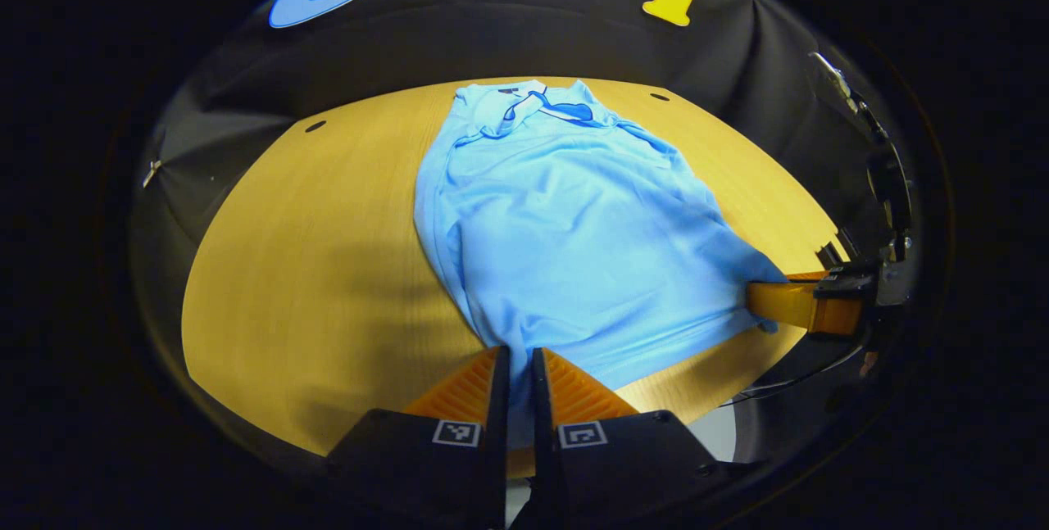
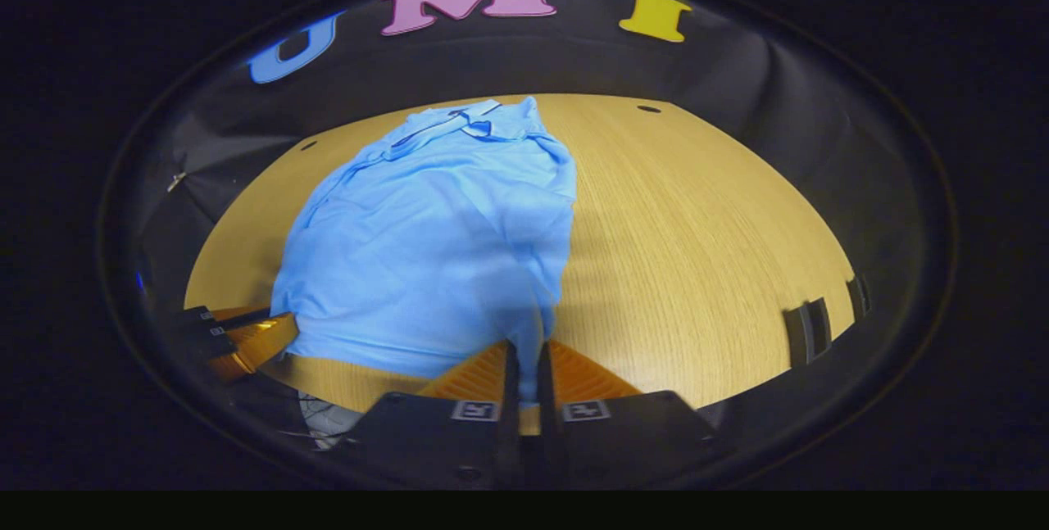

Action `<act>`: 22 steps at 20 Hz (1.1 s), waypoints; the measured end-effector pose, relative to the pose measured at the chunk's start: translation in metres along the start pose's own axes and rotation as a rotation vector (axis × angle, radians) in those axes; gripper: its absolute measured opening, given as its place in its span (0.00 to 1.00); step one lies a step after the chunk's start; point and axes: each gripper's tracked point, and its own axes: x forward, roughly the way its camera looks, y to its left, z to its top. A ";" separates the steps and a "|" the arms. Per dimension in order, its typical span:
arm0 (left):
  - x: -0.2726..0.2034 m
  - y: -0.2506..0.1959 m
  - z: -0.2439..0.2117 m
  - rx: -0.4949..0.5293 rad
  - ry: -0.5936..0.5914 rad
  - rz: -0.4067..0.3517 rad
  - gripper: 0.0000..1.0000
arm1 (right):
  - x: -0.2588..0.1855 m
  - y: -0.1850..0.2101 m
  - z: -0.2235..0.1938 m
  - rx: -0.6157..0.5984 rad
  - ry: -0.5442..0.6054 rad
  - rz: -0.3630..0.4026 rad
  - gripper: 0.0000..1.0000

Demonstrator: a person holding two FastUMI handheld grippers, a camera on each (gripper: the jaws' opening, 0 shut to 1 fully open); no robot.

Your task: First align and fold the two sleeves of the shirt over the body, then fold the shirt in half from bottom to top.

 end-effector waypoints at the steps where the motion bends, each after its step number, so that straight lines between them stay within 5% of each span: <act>1: 0.000 0.000 0.000 -0.006 0.014 -0.018 0.20 | -0.001 0.000 0.000 -0.007 -0.003 0.005 0.02; 3: 0.001 0.005 0.001 -0.020 0.033 -0.040 0.20 | 0.000 0.001 0.000 -0.044 0.011 0.028 0.08; 4: 0.000 0.006 0.002 -0.031 0.039 -0.055 0.19 | 0.002 0.002 0.000 -0.057 0.016 0.041 0.02; 7: 0.000 0.007 0.003 -0.057 0.047 -0.076 0.07 | -0.001 0.002 -0.001 -0.070 0.047 0.083 0.06; 15: -0.007 0.005 0.017 -0.143 0.065 -0.039 0.06 | -0.002 -0.003 0.012 -0.055 0.100 0.158 0.06; 22: -0.027 0.012 0.096 -0.232 -0.030 -0.009 0.06 | -0.016 0.004 0.108 -0.070 -0.022 0.243 0.06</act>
